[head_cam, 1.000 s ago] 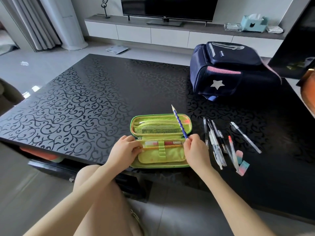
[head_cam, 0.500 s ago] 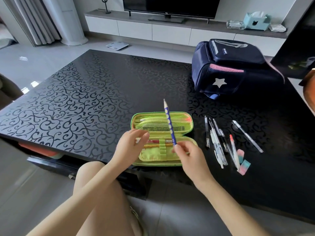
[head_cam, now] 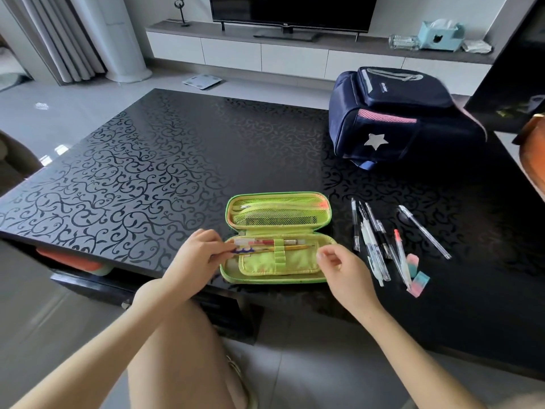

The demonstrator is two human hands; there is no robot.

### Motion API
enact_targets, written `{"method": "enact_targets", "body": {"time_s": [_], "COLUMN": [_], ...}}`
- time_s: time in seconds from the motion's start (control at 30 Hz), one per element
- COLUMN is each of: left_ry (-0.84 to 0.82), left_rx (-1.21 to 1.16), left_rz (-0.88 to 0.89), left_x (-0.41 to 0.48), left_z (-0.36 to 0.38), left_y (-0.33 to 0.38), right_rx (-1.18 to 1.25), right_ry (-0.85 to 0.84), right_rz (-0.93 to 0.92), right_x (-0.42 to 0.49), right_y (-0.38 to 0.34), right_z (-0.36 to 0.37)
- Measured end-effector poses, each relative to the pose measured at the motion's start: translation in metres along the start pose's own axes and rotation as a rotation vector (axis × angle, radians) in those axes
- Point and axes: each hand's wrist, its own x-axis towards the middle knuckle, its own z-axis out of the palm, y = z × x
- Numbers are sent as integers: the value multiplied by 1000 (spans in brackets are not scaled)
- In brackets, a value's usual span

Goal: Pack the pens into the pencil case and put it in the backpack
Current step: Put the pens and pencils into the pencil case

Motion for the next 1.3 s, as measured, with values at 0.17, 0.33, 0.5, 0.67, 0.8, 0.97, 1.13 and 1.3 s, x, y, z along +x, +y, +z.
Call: {"method": "enact_targets", "body": {"time_s": [0.17,0.33,0.5,0.67,0.8,0.97,1.13,1.3], "left_ry": [-21,-46,-94,-98,-41,54,119,142], "left_rx": [146,117,49,-10,-4,5,14,21], "left_rz": [71,178,126,24,27,44,42,57], "left_x": [-1,14,27,36,28,21,27,35], "left_z": [15,31,48,60,54,46,44,43], "left_y": [-3,15,33,46,27,16,22,31], "right_rx": [-56,-84,-112,-151,-131,-540,-536,-738], "right_ry": [-3,17,51,62,270,369,357,469], "right_rz": [-28,-53,-55,-139,-74,244,260,420], "right_x": [0,2,2,2,3,17,27,61], "right_y": [6,8,18,28,32,56,65,87], "right_z": [2,4,9,13,-9,-48,-56,-97]}}
